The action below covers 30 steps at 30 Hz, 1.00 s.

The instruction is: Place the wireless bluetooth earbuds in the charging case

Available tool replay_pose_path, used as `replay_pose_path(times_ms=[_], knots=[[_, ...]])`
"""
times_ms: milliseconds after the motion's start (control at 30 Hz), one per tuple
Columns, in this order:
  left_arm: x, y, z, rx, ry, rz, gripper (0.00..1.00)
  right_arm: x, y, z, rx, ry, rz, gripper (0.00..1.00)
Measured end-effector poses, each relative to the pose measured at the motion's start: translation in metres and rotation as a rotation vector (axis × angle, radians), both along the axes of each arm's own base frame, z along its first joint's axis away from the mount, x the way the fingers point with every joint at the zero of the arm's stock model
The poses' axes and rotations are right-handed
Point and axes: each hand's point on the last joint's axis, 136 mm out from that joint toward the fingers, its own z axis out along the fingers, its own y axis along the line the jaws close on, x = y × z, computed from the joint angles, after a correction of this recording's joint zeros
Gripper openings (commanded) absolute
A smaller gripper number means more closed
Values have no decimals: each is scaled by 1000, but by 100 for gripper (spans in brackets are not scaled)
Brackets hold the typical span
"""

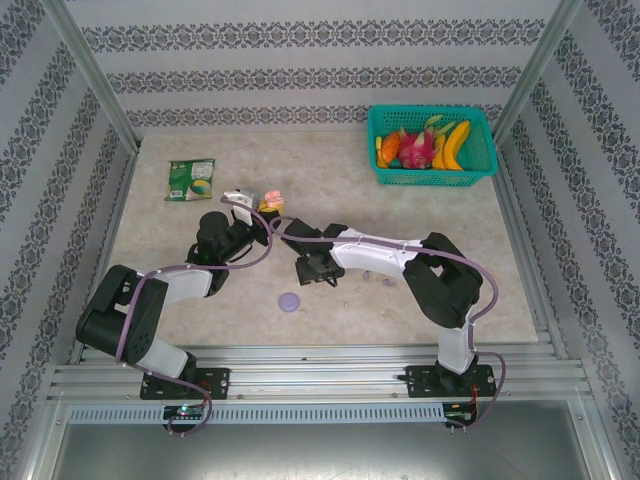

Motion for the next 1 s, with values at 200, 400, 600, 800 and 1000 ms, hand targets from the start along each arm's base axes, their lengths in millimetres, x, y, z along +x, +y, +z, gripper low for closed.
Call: replay_pose_path(times_ms=[200, 400, 600, 800, 1000], knots=[[-3, -2, 6, -6, -13, -15, 0, -7, -6, -10, -5, 42, 102, 57], [-5, -1, 16, -13, -38, -15, 0, 0, -9, -10, 3, 40, 116, 57], [-5, -1, 18, -15, -42, -15, 0, 6, -15, -10, -1, 39, 113, 55], [-5, -1, 18, -15, -42, -14, 0, 7, -16, -11, -3, 40, 113, 52], [-5, -1, 18, -21, -38, -14, 0, 6, -17, -17, -14, 52, 113, 49]])
